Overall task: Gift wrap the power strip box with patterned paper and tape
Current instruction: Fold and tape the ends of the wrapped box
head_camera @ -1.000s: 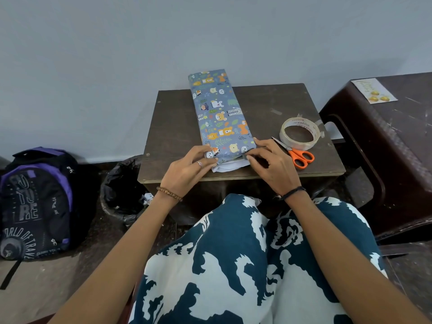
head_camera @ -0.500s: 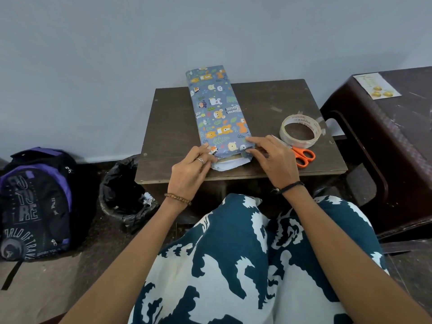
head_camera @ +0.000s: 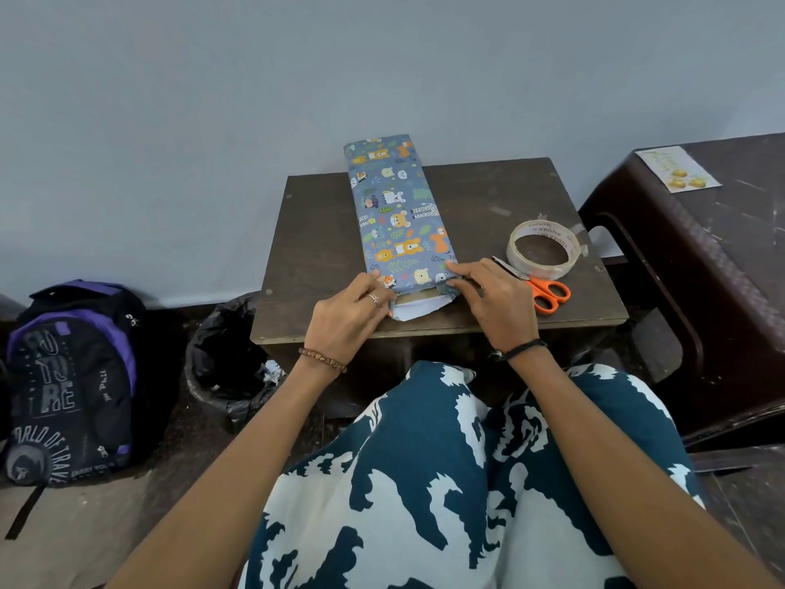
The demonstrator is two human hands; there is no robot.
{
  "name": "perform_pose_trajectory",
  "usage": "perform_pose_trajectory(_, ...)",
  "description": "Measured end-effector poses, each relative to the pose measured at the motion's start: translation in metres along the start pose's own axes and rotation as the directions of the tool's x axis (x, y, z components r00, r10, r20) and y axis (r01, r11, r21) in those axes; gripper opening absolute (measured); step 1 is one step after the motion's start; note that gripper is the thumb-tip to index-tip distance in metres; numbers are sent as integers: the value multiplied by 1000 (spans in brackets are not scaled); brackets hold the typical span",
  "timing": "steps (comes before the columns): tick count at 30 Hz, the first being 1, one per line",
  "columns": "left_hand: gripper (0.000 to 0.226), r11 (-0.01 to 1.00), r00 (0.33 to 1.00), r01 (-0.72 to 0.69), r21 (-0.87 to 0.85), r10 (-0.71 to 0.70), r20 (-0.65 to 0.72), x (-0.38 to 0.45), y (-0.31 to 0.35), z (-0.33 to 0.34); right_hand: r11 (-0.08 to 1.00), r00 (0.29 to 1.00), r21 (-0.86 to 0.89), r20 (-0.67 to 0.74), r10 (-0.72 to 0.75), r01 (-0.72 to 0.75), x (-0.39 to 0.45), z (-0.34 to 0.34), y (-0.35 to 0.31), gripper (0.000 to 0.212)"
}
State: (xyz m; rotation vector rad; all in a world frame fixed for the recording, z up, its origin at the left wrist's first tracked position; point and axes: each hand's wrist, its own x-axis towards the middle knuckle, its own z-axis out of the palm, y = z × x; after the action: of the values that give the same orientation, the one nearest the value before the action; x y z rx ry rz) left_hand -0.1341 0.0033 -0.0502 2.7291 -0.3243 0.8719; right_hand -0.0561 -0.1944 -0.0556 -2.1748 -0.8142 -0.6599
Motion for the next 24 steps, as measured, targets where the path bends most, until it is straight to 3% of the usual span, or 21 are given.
perform_pose_trajectory(8,10,978,985,-170,119,170,10,3,-5,-7,990,997,133,59,48,-55,-1,0,4,17)
perform_pose_trajectory(11,21,971,979,-205,127,200,48,5,-10,-9,992,996,116,80,40,-49,-2,2,5,19)
perform_pose_trajectory(14,8,961,978,-210,179,207,36,8,-12,-10,991,996,119,77,47,-56,-2,2,4,21)
perform_pose_trajectory(18,11,929,972,-223,294,234,-2,10,-7,-1,995,997,99,72,23,-30,-2,2,1,15)
perform_pose_trajectory(20,6,929,972,-224,296,237,-7,8,-4,3,997,997,75,73,6,-11,-2,2,0,6)
perform_pose_trajectory(24,13,952,978,-200,232,206,-3,5,-6,4,999,991,38,123,-44,39,-3,-2,3,17)
